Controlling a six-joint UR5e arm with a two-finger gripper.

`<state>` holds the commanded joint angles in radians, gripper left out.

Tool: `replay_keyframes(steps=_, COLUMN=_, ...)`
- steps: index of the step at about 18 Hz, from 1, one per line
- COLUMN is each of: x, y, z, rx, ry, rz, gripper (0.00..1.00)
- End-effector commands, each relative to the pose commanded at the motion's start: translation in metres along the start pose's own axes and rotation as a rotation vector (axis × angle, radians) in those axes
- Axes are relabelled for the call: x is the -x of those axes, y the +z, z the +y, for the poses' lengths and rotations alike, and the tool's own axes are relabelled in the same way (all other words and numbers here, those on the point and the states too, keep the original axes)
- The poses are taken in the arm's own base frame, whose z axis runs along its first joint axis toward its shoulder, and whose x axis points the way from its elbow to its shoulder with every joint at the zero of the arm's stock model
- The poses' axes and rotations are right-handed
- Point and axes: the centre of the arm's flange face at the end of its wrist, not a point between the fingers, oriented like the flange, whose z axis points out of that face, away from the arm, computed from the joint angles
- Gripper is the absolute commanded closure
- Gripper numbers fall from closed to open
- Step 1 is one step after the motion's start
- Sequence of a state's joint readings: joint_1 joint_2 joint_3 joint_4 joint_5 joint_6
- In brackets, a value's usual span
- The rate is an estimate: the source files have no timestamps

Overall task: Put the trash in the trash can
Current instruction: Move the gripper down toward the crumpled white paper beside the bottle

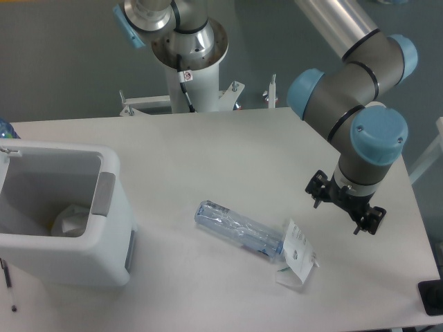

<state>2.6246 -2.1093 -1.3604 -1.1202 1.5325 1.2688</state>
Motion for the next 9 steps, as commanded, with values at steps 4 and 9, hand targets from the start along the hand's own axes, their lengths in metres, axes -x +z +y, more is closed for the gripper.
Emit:
replay_keyframes(steps=4, x=-0.012, y=0.009, z=-0.016, rx=-0.017, ry=-0.137, rz=-0.032, gripper=0.00)
replay_keyframes(steps=9, x=-0.028, y=0.024, z=-0.033, rx=-0.011, ry=-0.206, rz=-0.001, gripper=0.00)
